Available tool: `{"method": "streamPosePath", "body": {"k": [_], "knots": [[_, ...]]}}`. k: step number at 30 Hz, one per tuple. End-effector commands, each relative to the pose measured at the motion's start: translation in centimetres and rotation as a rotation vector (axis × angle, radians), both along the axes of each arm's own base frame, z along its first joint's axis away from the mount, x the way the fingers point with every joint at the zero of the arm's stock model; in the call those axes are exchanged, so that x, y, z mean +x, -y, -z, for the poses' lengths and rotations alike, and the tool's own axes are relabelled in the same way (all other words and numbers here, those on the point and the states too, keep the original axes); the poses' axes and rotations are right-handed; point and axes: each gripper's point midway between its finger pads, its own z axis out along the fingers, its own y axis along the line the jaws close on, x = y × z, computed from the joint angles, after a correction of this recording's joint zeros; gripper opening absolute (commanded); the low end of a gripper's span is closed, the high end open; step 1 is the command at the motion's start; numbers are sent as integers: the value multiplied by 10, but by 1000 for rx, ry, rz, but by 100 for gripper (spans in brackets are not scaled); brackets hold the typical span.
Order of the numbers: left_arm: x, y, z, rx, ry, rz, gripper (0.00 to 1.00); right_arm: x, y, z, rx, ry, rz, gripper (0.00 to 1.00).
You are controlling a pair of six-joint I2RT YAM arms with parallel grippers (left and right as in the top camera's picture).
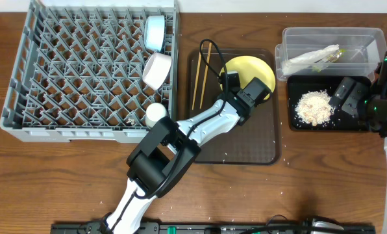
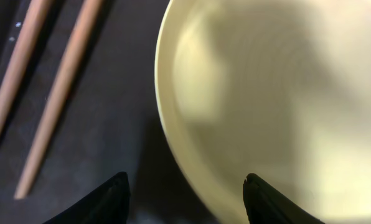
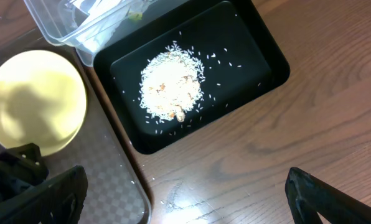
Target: Sort waste into correct bins and load items into the dishwasher
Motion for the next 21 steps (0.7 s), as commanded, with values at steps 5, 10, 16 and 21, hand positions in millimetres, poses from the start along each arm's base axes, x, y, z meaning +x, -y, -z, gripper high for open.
{"method": "streamPosePath", "body": {"k": [5, 10, 16, 21], "knots": [[-21, -29, 9, 148, -103, 17, 61, -1, 6, -3, 2, 11, 30, 99], [-44, -53, 15, 274, -213, 58, 61, -1, 6, -3, 1, 11, 30, 99], [-77, -54, 26, 242, -388, 92, 61, -1, 5, -3, 2, 11, 30, 99], [-94, -30, 33, 102, -490, 133, 61, -1, 6, -3, 2, 11, 30, 99]]}}
